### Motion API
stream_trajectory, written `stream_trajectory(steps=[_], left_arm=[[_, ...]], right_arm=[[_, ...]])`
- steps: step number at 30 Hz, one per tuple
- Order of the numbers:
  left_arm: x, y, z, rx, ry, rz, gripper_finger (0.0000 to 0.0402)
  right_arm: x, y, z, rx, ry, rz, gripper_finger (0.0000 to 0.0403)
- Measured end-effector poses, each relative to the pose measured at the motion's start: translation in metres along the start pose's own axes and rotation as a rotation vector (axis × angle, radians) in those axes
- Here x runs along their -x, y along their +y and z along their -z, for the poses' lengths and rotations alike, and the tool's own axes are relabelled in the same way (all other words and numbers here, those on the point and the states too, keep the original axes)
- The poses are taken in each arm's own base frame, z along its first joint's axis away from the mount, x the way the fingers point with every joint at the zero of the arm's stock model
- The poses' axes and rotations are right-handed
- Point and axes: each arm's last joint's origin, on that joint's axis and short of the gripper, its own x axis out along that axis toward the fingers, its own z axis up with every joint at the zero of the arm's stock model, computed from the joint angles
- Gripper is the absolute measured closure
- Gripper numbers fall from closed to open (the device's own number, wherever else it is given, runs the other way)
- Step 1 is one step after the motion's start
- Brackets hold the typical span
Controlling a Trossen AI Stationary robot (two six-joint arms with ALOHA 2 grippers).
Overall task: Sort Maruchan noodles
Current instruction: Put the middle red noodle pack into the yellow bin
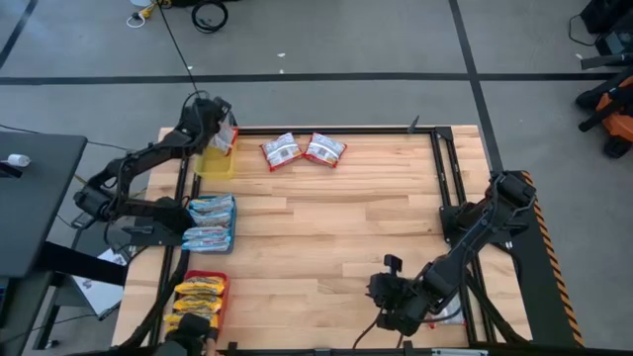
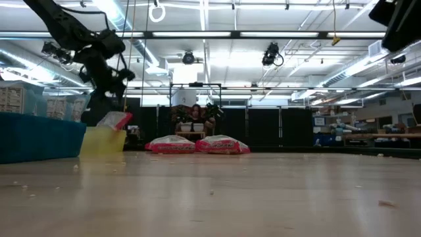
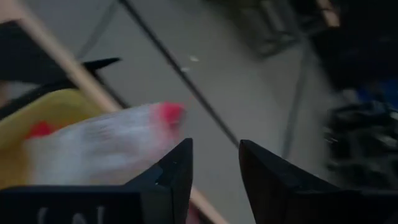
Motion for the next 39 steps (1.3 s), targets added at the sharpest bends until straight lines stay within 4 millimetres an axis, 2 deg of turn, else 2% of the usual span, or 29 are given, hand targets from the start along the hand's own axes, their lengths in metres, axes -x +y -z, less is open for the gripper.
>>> stream_trajectory(steps=[6, 12, 19, 23, 28, 30, 34, 39], left_arm=[[0.014, -0.012, -0.01, -0.042, 0.034, 0.148, 0.0237], [0.023, -0.015, -0.019, -0.325, 0.199, 0.253, 0.0223], [0.042, -0.016, -0.027, -0.803, 0.412, 0.045, 0.025], [0.044, -0.011, -0.018, -0.983, 0.578, -0.029, 0.0286], [0.035, 0.004, 0.005, -1.167, 0.764, -0.174, 0.0357], [0.029, 0.006, 0.012, -1.215, 0.773, -0.226, 0.0387], [0.014, 0.011, 0.027, -1.272, 0.795, -0.317, 0.0392], [-0.007, 0.019, 0.039, -1.243, 0.824, -0.387, 0.0394]], right_arm=[[0.004, 0.008, 0.001, -0.015, -0.064, -0.033, 0.031], [0.004, 0.009, 0.0, -0.023, -0.073, -0.043, 0.031], [0.003, 0.008, -0.002, -0.018, -0.073, -0.043, 0.031], [0.001, 0.006, -0.005, -0.011, -0.078, -0.039, 0.031], [-0.001, 0.006, -0.009, -0.026, -0.089, -0.044, 0.031], [-0.001, 0.006, -0.009, -0.027, -0.09, -0.046, 0.031], [-0.001, 0.006, -0.009, -0.03, -0.093, -0.05, 0.031], [-0.001, 0.007, -0.01, -0.033, -0.094, -0.053, 0.031]])
